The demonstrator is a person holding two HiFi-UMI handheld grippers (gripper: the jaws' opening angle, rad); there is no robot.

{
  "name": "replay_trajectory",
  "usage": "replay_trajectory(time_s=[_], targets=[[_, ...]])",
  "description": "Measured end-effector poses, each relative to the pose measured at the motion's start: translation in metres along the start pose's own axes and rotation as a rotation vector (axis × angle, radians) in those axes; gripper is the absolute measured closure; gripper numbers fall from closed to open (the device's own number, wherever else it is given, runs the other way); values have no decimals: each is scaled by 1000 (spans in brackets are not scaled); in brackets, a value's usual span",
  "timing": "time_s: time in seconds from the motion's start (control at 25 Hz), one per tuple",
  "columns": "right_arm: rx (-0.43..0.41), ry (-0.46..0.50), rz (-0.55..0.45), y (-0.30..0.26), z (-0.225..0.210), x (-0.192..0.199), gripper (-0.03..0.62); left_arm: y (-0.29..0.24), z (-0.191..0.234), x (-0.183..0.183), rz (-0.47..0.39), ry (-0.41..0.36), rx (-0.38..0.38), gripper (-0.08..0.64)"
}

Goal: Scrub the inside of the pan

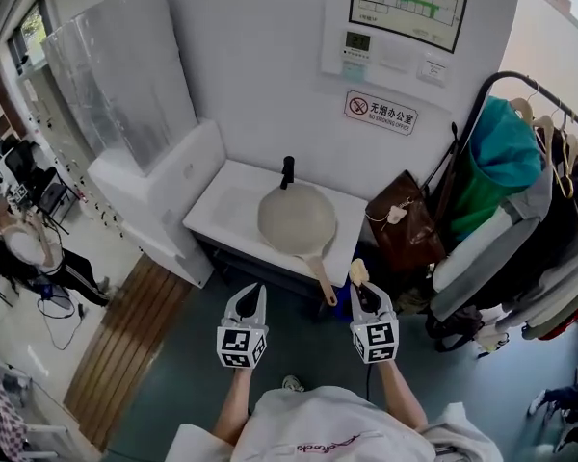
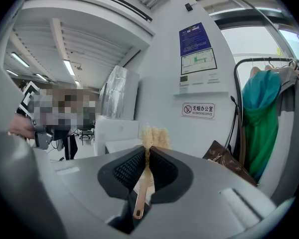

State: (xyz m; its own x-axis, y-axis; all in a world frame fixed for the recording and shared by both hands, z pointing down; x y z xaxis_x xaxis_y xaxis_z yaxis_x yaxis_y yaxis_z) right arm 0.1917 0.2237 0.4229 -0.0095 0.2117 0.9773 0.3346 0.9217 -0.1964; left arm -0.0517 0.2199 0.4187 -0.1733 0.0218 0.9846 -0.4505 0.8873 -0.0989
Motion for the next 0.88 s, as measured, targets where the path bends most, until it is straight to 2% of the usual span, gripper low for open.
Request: replay_trajectory(time_s=[0.44,0.88], targets=[[46,11,-7,-67,11,-8,558,-42,60,13,0,3,28,560],[26,13,37,-84,16,6,558,-55,64,33,33,24,58,560]])
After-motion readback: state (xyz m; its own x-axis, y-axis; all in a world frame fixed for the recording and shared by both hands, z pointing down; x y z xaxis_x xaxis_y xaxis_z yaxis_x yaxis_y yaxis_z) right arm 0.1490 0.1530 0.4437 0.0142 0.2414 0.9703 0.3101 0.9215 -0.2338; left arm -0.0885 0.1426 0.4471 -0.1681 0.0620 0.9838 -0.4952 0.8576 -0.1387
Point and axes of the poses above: the fingertips, and each gripper's own axes: y backward along the fingers, z to its left, x out of its underside, the point moved 3 cm from there along y, backward along the fingers, and after that the axes turned 12 degrees about -y, right-handed, at the moved point
